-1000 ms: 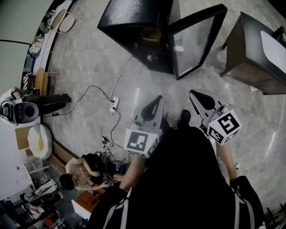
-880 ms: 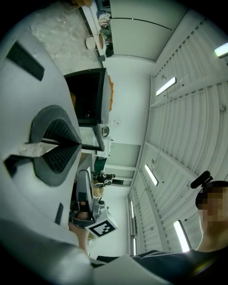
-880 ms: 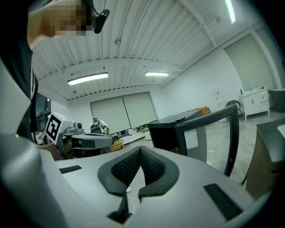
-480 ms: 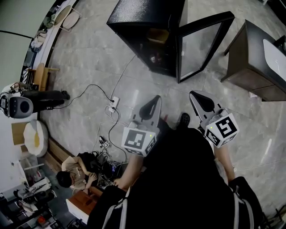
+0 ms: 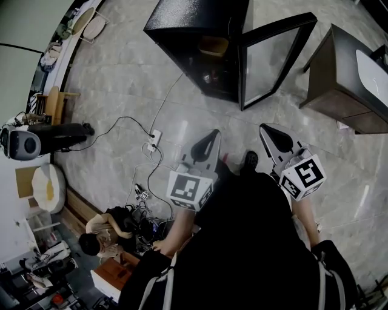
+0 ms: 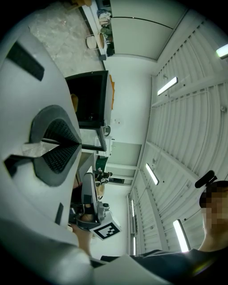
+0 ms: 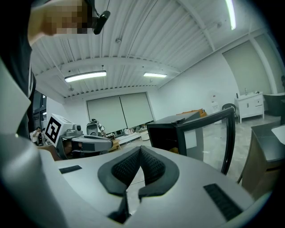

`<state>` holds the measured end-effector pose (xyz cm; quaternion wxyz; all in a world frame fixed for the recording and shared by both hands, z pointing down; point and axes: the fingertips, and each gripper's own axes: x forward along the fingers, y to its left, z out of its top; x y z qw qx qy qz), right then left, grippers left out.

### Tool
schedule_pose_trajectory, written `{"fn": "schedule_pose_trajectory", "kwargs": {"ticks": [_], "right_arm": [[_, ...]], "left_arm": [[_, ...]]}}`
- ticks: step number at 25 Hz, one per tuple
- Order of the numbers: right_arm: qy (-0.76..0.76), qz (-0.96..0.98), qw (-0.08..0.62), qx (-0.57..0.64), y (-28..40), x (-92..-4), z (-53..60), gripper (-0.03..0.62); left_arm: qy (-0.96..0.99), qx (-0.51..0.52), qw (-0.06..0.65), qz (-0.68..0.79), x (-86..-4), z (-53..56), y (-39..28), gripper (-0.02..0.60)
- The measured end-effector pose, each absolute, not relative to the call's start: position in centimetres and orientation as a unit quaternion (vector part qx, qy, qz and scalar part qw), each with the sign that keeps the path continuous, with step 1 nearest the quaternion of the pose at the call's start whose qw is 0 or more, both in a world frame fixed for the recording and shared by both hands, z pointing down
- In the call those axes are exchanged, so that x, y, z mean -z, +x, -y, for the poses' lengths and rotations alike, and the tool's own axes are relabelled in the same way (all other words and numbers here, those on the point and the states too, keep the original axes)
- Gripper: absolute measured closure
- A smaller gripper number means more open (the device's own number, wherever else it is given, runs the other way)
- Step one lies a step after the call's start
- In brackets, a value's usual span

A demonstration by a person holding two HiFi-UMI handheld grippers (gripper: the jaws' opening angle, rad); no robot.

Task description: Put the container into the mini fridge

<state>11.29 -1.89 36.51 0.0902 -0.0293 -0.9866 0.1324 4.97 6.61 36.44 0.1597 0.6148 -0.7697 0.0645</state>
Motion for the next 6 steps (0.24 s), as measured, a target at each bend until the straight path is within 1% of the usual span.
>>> {"fn": "schedule_pose_trajectory", "kwargs": {"ticks": [6], "right_arm": [[-0.039,0.986,0.099,-0.132,11.17,-37.06,1.28,0.576]], "left_arm": [[0.612,-0.058,0.163,0.772,-36.72,-6.98,4.89,0.549]]}}
